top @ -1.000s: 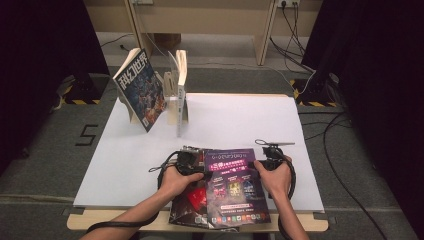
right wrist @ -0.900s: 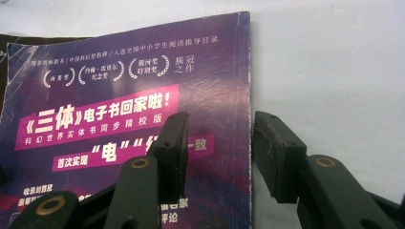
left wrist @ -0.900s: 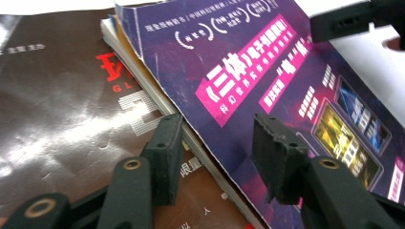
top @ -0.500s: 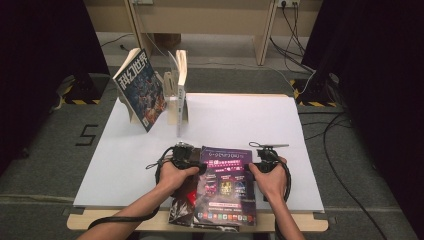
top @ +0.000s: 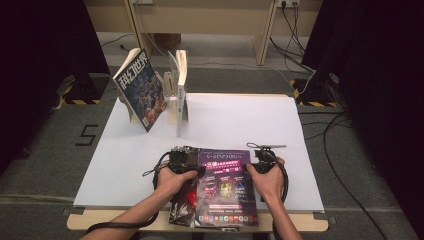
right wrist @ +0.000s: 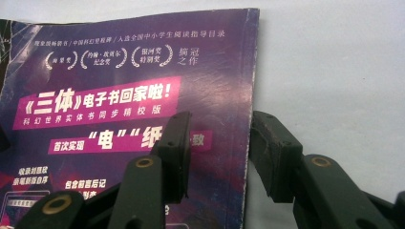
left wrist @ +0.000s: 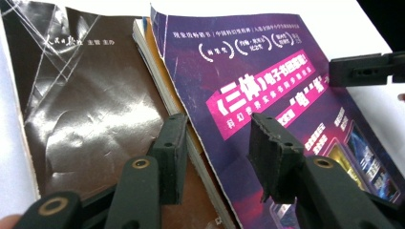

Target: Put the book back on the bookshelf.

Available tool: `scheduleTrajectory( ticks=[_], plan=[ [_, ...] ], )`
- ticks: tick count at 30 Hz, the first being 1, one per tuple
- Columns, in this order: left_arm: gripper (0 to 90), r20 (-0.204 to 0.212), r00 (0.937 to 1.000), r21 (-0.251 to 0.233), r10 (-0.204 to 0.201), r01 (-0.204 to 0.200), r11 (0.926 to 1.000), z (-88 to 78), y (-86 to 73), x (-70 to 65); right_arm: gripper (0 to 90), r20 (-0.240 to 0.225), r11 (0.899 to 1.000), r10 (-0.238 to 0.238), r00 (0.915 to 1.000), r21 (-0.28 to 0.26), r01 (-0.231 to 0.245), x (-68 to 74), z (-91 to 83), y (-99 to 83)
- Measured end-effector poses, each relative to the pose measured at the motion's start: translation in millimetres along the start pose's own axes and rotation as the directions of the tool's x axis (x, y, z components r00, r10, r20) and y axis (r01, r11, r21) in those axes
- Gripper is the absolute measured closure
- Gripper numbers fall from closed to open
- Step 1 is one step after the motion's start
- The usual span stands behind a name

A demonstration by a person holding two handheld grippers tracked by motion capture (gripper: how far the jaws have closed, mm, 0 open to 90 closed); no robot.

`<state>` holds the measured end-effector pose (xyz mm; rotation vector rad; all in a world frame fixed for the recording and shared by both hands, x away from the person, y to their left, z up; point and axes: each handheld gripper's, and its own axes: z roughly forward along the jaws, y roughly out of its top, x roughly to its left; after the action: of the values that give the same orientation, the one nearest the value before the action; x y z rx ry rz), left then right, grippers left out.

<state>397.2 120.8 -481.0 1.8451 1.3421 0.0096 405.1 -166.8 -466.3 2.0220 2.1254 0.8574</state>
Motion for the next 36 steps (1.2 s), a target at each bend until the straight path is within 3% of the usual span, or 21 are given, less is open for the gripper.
scheduleTrajectory(
  ticks=[2,5,6,8,10,12,18,22,26,36],
  plan=[
    [56.7,0.016,0.9998,-0.022,-0.010,0.010,0.9997,-1.9,1.3,-0.4,59.6,-0.002,1.000,0.000,1.0000,-0.004,0.000,-1.0,0.2,-0.2],
    [59.5,0.079,0.9950,-0.056,-0.061,0.066,0.9962,-6.5,3.2,0.2,59.6,0.001,1.000,0.000,1.0000,-0.004,0.000,-0.4,0.2,-0.3],
    [61.1,0.110,0.9909,-0.071,-0.078,0.086,0.9938,-7.4,3.5,-0.7,59.6,0.001,1.000,-0.001,1.0000,-0.003,0.001,-0.3,0.0,-0.3],
    [64.7,0.159,0.9805,-0.023,-0.115,0.120,0.9924,-2.1,0.4,-3.0,59.5,-0.006,1.000,-0.005,1.0000,-0.004,0.005,-0.2,0.3,-0.7],
    [63.9,0.129,0.9872,0.015,-0.093,0.092,0.9956,8.2,-9.2,-6.6,59.7,-0.034,1.000,-0.007,0.9994,-0.003,0.007,0.9,1.3,-1.4],
    [67.3,0.136,0.9848,0.007,-0.108,0.108,0.9941,8.5,-9.3,-4.7,59.7,-0.038,1.000,-0.009,0.9992,-0.003,0.008,1.0,1.2,-1.8],
    [79.5,0.131,0.9882,0.038,-0.080,0.076,0.9964,7.1,-5.4,-1.4,54.6,-0.099,1.000,0.009,0.9951,0.022,-0.007,-5.1,2.1,9.1],
    [84.0,0.115,0.9915,0.039,-0.060,0.056,0.9977,7.6,3.7,0.3,52.4,-0.096,1.000,0.000,0.9954,0.005,0.000,-8.8,6.3,24.2],
    [84.3,0.076,0.9962,0.021,-0.042,0.041,0.9989,9.1,11.5,5.0,51.2,-0.097,1.000,0.002,0.9952,0.008,-0.002,-11.0,10.9,37.1],
    [81.5,0.069,0.9967,0.026,-0.042,0.040,0.9988,10.5,10.6,8.9,49.7,-0.131,1.000,0.028,0.9910,0.012,-0.027,-14.9,23.5,50.4]
  ],
)
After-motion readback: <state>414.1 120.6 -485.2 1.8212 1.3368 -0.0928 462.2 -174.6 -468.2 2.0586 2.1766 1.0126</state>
